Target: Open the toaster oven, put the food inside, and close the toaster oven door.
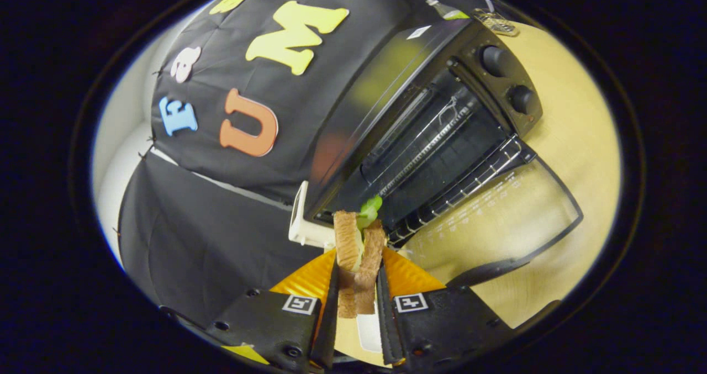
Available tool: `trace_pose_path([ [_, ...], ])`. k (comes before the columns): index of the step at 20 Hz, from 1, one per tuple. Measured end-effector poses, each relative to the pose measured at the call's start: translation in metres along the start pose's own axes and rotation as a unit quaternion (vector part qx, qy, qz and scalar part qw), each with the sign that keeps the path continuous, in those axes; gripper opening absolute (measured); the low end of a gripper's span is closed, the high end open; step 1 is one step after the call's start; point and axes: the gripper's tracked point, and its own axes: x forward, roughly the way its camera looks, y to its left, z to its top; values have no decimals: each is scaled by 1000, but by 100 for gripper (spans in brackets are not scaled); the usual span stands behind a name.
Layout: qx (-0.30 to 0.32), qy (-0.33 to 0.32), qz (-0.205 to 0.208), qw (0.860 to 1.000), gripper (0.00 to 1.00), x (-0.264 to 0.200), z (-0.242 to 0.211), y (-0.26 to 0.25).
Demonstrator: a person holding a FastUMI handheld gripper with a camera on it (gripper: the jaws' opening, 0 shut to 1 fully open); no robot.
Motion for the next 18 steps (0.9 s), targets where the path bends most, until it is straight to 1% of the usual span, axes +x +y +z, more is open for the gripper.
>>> trace_pose_path([
  [2,15,-51,8,999,38,12,25,-10],
  [4,44,-87,12,995,37,26,43,-19],
  [7,69,-108,11,992,37,53,51,-31],
  [9,84,-129,23,988,37,69,58,-29],
  [11,78,-156,16,985,37,81,69,-32],
  [15,56,-173,3,983,38,93,76,-38],
  [16,50,-169,-15,984,40,96,76,-46],
  [17,45,-168,-31,984,44,97,77,-55],
  [18,41,-163,-25,985,48,97,78,-49],
])
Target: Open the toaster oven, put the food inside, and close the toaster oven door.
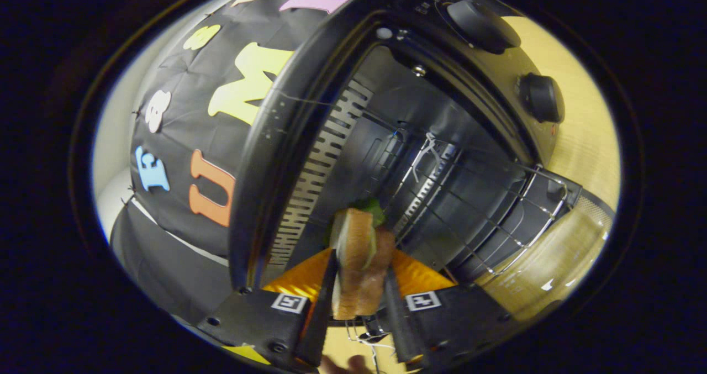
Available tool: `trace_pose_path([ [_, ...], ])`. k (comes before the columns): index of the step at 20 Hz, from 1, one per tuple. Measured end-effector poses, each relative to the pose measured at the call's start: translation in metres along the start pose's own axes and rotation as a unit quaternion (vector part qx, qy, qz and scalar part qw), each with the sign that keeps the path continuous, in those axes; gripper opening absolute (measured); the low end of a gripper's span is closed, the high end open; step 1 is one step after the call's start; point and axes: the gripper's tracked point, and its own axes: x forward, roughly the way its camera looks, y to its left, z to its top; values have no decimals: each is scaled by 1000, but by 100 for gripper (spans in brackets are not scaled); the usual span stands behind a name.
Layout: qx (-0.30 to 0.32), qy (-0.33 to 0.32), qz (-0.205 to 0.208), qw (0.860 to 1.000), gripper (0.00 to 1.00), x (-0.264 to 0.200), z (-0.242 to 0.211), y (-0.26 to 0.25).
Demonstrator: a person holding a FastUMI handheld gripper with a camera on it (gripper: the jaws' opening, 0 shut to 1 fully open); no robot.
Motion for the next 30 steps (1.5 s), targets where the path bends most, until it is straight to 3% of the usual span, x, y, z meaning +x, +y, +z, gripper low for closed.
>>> trace_pose_path([
  [4,-59,-17,-40,997,64,-11,16,-14],
  [8,-150,-15,-95,984,84,-25,28,-21],
  [11,-155,-11,-102,982,100,-39,33,-20],
  [16,-187,7,-107,977,100,-73,32,-10],
  [19,-260,6,-121,958,100,-99,35,-16],
  [24,-377,32,-144,915,100,-147,14,-41],
  [30,-430,-2,-127,894,100,-184,-26,-52],
])
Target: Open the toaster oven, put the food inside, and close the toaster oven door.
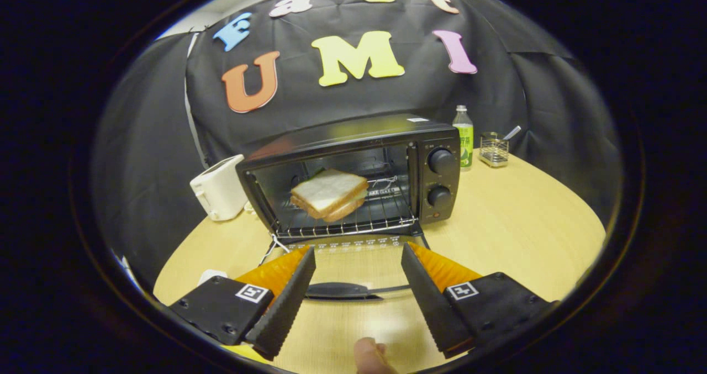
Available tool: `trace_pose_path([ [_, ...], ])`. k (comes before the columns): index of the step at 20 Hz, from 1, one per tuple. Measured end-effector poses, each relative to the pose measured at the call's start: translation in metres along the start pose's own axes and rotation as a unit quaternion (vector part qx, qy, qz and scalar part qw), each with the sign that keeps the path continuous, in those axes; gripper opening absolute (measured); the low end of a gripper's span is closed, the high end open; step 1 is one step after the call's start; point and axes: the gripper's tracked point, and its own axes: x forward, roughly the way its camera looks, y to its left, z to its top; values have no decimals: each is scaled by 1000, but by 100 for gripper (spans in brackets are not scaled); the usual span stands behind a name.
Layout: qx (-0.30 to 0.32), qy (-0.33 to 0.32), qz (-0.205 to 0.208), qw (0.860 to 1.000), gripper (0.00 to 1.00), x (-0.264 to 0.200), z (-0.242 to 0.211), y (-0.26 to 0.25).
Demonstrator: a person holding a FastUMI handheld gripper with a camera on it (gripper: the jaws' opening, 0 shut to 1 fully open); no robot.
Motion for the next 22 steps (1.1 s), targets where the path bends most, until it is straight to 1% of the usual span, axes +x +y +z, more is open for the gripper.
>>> trace_pose_path([
  [6,-8,-3,0,1000,100,-2,-47,19],
  [11,-10,36,7,999,100,9,-79,25],
  [13,-18,43,4,999,100,11,-82,25],
  [15,-39,33,-6,999,100,16,-76,24],
  [17,-51,58,-15,997,100,24,-84,23],
  [18,-57,49,-23,997,100,24,-80,22],
  [22,-89,62,-57,992,100,23,-85,22],
])
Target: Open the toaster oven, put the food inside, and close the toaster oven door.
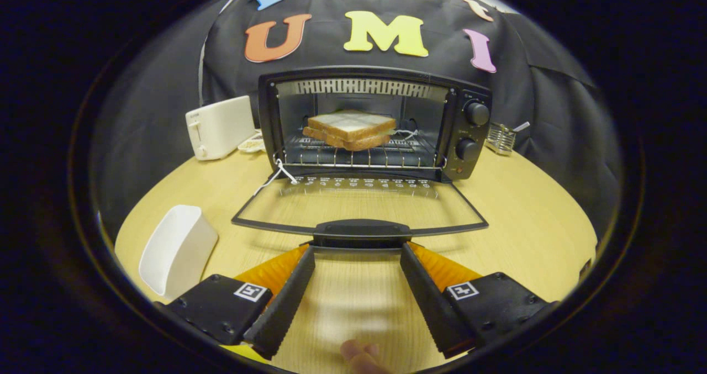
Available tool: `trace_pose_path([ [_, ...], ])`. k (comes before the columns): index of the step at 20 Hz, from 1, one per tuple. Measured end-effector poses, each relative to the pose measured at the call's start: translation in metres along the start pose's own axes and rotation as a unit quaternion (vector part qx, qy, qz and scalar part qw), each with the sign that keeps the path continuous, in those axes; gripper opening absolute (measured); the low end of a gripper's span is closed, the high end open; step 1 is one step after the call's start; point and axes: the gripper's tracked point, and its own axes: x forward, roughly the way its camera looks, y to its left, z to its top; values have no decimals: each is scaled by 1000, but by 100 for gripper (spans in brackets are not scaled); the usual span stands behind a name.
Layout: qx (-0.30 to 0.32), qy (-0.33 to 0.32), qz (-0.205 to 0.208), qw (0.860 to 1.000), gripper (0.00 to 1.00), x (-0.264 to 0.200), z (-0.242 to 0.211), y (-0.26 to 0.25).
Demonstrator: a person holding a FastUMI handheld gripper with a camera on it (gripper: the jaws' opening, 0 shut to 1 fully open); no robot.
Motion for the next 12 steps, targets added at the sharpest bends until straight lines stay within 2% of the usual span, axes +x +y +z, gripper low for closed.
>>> trace_pose_path([
  [9,21,2,-1,1000,100,1,0,2],
  [12,28,-41,0,999,100,-1,13,1],
])
